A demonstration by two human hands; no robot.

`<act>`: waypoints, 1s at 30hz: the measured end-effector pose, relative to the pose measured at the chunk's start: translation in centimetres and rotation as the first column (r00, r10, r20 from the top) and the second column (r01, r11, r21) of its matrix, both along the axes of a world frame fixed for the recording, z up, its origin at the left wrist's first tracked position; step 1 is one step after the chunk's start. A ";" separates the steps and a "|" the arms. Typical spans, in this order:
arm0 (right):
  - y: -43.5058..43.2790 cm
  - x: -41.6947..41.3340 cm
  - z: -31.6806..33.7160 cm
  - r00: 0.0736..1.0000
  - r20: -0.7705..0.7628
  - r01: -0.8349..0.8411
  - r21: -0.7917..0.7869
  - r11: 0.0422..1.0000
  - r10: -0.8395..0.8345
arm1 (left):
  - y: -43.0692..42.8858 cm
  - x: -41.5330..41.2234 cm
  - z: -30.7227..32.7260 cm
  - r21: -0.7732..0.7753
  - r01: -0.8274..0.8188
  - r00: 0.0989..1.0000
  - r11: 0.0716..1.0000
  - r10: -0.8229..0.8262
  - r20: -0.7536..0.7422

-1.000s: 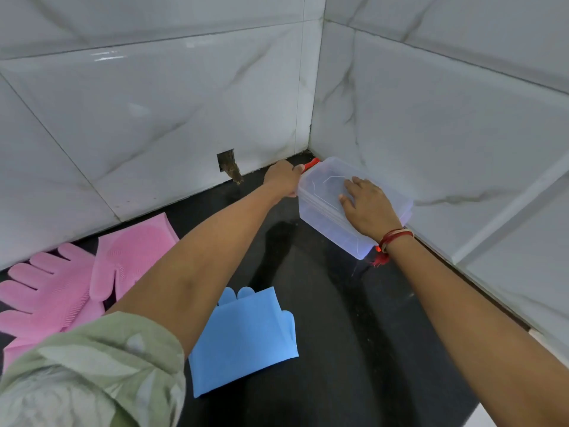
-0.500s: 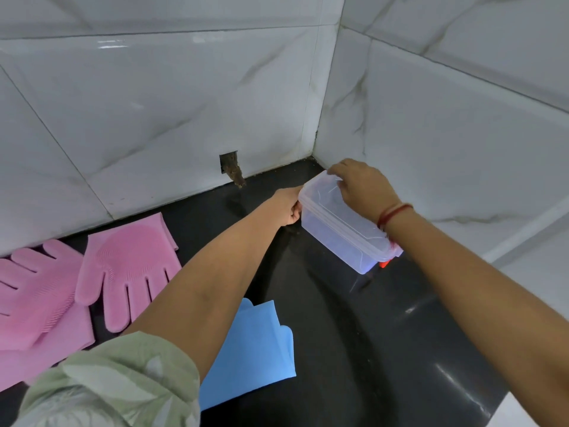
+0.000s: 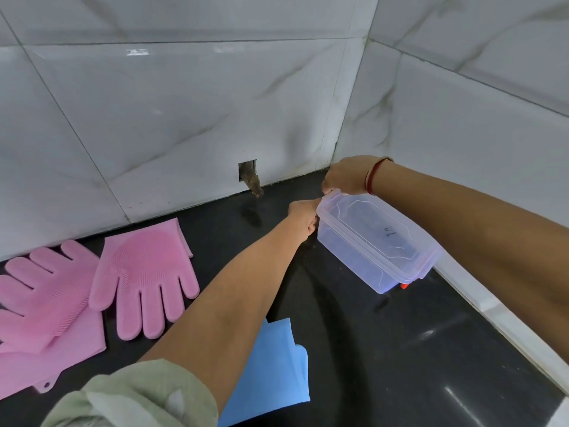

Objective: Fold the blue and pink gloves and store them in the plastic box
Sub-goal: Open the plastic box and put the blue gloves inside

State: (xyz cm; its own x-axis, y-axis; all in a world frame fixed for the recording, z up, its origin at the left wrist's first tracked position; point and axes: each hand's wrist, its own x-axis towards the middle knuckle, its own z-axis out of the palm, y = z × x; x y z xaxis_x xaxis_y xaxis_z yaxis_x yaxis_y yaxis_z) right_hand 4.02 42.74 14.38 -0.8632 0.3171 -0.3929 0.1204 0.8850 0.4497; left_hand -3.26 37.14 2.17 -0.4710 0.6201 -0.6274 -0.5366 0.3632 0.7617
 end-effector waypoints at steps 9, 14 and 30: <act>0.4 1.6 -0.1 0.996 -0.061 -0.057 0.030 0.998 0.059 | -0.1 0.1 0.7 -0.038 -0.002 0.999 0.999 0.000 -0.038; 0.5 2.9 2.1 0.992 -0.120 -0.033 0.047 0.998 0.038 | -0.2 0.2 2.1 -0.085 0.067 0.991 0.994 -0.077 -0.112; -5.2 34.1 4.3 0.683 -0.730 0.129 0.090 0.988 -0.023 | -4.4 0.0 2.6 -0.034 0.077 0.990 0.996 -0.081 -0.119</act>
